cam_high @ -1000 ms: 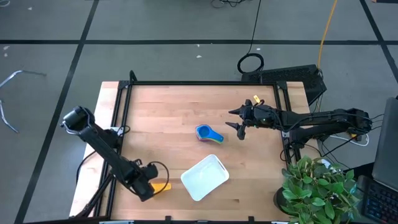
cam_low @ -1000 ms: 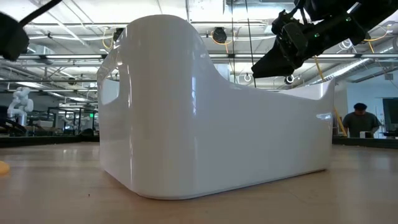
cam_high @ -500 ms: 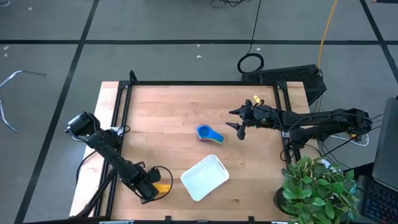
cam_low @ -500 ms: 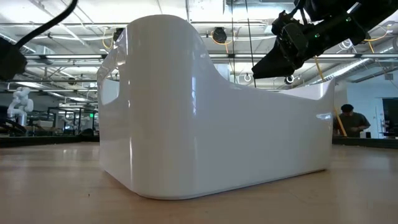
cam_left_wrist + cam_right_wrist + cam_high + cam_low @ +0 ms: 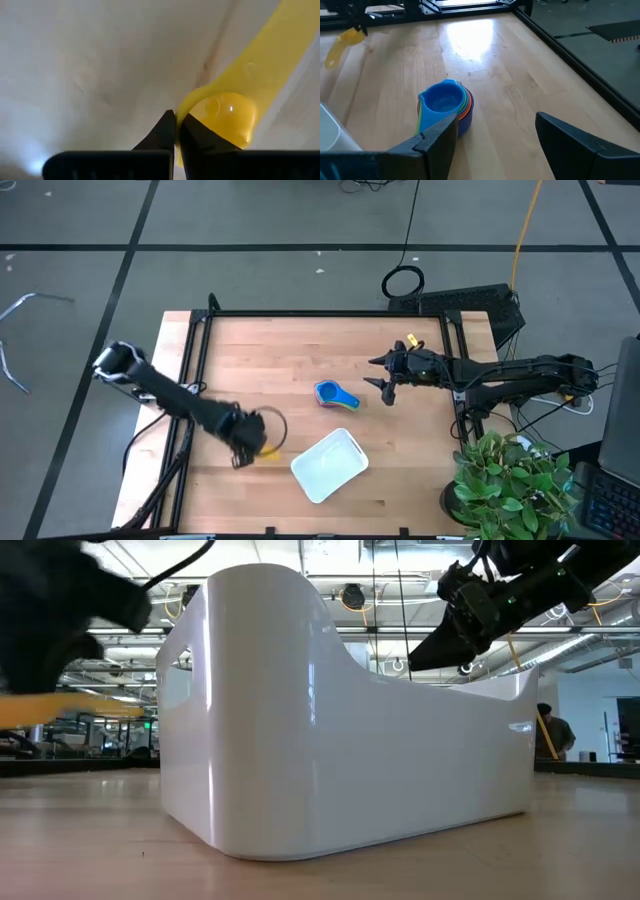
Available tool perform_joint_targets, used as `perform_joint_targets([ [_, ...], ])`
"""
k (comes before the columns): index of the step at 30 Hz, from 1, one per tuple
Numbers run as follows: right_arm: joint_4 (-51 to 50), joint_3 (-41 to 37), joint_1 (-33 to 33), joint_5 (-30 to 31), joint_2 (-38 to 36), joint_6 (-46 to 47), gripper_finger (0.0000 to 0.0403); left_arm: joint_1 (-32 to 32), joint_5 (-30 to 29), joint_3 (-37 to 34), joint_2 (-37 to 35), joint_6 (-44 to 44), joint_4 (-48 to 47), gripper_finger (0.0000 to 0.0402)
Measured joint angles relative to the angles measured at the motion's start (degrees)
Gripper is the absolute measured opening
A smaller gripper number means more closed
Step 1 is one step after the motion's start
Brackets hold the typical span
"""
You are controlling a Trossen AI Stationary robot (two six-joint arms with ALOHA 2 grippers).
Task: Nest measuring cups in basket
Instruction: Stack the yellow measuring cup on top of the blue measuring cup
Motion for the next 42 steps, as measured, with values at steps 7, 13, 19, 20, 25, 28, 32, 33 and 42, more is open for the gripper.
perform_joint_targets([
  [7, -0.38, 0.00, -0.35, -0.02, 0.00, -0.04, 0.0258, 14.15, -2.19, 1.25, -9.14, 15.70, 0.22, 0.0007],
  [13, -0.45, 0.00, -1.71, -0.02, 0.00, -0.04, 0.0258, 25.77, 0.01, 5.72, -8.62, 32.45, 3.32, 0.0007],
  [19, -1.58, 0.02, -3.13, -0.02, 0.00, -0.04, 0.0258, 34.22, 3.64, 11.99, -5.22, 45.26, 7.42, 0.0007],
  [20, -1.75, 0.02, -3.42, -0.02, 0.00, -0.04, 0.0258, 35.23, 3.92, 13.03, -4.21, 46.89, 7.20, 0.0007],
  [25, -2.19, 0.02, -5.25, -0.02, 0.00, -0.04, 0.0258, 38.42, 7.11, 19.27, 2.28, 54.14, 9.27, 0.0007],
  [28, -2.17, 0.02, -6.35, -0.02, 0.00, -0.05, 0.0258, 39.38, 8.46, 23.55, 7.34, 57.63, 9.43, 0.0007],
  [32, -2.19, 0.02, -7.42, -0.02, 0.00, -0.60, 0.0258, 40.13, 10.15, 29.15, 13.34, 61.17, 9.56, 0.0007],
  [33, -2.19, 0.02, -7.69, -0.01, 0.00, -0.66, 0.0258, 40.29, 10.57, 30.34, 14.74, 61.90, 9.50, 0.0007],
  [42, -2.12, 0.02, -9.14, -0.01, 0.00, -1.11, 0.0258, 41.07, 14.79, 35.44, 22.92, 64.59, 11.55, 0.0007],
])
